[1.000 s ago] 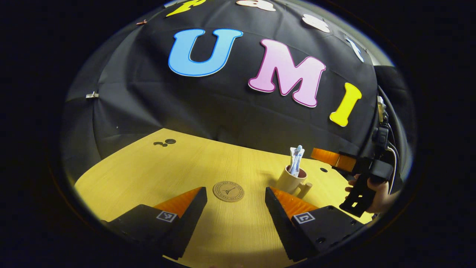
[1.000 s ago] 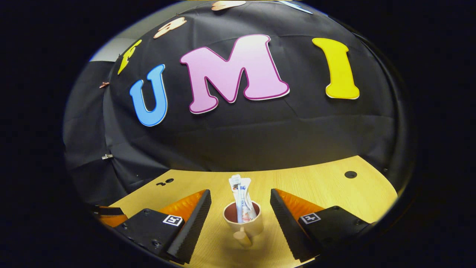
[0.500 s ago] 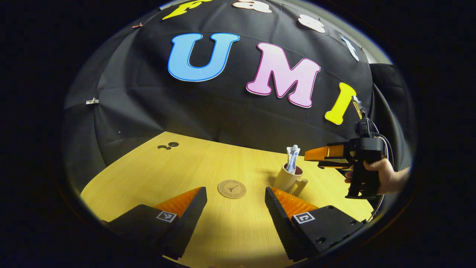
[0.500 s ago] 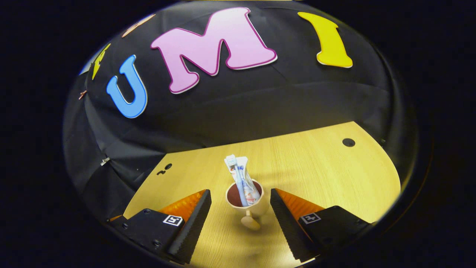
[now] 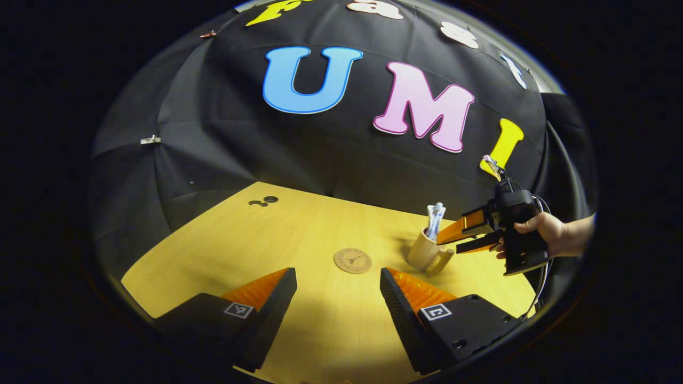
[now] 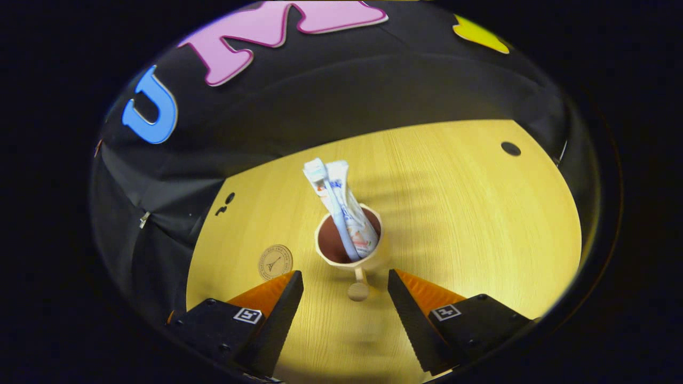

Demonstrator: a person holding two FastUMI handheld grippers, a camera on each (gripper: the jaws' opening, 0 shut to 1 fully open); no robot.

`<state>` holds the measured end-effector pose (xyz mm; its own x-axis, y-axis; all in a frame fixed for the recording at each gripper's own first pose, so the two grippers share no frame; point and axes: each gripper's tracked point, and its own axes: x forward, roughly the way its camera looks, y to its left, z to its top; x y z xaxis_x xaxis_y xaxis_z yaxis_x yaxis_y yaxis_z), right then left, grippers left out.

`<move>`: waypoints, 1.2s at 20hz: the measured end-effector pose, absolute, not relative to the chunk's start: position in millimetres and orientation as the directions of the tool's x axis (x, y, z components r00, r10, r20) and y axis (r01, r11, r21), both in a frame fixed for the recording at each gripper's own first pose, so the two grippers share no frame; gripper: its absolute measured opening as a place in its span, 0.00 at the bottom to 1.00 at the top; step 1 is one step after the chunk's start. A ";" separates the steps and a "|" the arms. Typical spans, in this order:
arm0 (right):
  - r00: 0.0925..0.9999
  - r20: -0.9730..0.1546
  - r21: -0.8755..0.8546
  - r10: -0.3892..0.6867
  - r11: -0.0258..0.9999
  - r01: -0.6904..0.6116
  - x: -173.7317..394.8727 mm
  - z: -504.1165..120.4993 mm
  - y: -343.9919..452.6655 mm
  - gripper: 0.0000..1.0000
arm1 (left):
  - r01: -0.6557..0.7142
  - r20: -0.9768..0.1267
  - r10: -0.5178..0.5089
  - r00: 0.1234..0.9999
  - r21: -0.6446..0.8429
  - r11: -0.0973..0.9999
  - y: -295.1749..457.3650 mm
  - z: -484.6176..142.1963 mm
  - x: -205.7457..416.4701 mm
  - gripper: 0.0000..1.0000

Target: Put the toothbrush and toothpaste on the desktop into the cup, then pick up the cup and place it on the coaster on the desktop.

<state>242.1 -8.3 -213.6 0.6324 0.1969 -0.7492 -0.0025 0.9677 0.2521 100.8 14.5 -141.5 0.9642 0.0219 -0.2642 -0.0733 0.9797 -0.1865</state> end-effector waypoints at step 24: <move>0.364 -0.928 0.043 0.076 0.994 -0.099 260.8 -294.5 -2.1 0.68 | -0.139 -0.366 0.070 0.928 -0.164 0.977 26.5 -164.9 89.2 0.98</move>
